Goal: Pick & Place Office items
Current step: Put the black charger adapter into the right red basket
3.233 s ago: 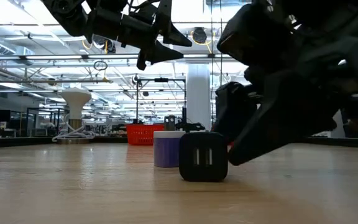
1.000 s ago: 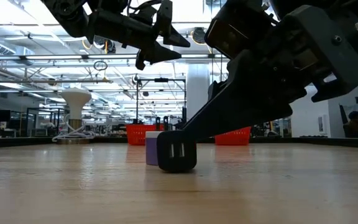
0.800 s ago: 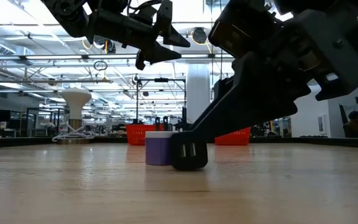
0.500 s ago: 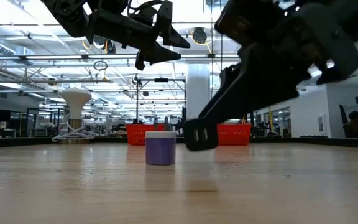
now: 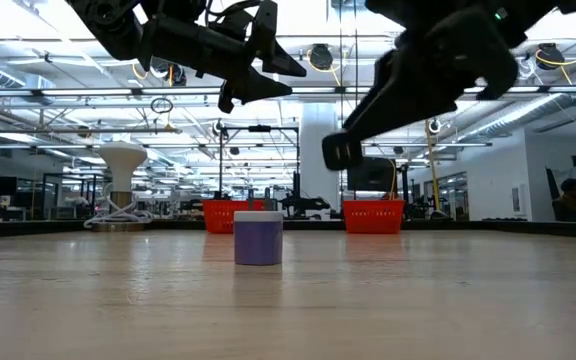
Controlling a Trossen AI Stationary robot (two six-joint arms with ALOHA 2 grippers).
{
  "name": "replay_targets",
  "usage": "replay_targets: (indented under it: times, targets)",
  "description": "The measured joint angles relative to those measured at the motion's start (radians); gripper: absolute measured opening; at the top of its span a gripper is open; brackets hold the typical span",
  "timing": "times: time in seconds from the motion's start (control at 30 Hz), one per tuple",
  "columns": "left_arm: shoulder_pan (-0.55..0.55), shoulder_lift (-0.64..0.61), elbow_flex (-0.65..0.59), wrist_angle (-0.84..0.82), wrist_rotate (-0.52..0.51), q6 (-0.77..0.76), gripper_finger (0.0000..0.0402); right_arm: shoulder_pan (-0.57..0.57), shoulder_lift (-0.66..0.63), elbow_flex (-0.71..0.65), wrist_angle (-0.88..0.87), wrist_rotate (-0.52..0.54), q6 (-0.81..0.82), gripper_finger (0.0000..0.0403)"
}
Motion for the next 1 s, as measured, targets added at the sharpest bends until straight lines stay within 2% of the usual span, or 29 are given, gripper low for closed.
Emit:
replay_targets:
  times: [0.3, 0.63, 1.0]
  targets:
    - [0.000, 0.000, 0.000, 0.000, 0.000, 0.000, 0.0214, -0.100, -0.137, 0.001, -0.135, 0.153, -0.149, 0.0163]
    - [0.000, 0.000, 0.000, 0.000, 0.001, -0.001, 0.0214, -0.348, -0.170, 0.001, -0.174, 0.322, -0.444, 0.0163]
    - [0.000, 0.000, 0.000, 0.000, 0.002, -0.001, 0.0214, -0.714, -0.170, -0.055, -0.155, 0.320, -0.583, 0.0163]
